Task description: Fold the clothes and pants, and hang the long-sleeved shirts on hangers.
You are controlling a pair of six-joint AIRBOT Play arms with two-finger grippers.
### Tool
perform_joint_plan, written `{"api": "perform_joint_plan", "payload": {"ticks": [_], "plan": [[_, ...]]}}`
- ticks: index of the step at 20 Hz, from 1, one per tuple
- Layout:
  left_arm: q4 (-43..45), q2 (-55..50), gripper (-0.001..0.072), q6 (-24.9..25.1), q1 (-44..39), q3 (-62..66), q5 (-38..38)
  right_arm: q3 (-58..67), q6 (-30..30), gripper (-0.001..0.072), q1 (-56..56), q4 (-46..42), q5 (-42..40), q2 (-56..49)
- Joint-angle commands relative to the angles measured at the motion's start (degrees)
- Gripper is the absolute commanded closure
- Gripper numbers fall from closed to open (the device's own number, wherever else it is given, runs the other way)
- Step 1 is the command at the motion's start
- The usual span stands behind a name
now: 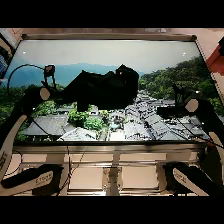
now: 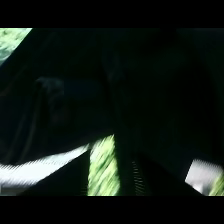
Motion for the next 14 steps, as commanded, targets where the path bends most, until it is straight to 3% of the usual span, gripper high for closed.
{"api": "perform_joint_plan", "payload": {"ticks": [1,4,6,11,14], "plan": [[-18.93,-7.80,0.0342,5.07,3.74,2.54,3.91,-0.02,0.04,0.0686,0.00,0.33,-0.44,-0.04],[-35.30,-13.84,0.0343,16.63,5.29,4.98,3.54,-0.02,0.04,0.0686,0.00,0.33,-0.44,-0.04],[-40.61,-16.87,0.0344,20.13,5.40,7.15,3.23,-0.02,0.04,0.0686,0.00,0.35,-0.46,-0.04],[-41.20,-21.35,0.0354,19.67,5.62,12.20,0.04,-0.02,0.04,0.0685,0.00,0.83,-0.33,-0.04],[-41.00,-20.87,0.0354,16.94,7.32,12.26,-1.70,-0.02,0.04,0.0686,0.00,1.25,-0.44,-0.04]]}}
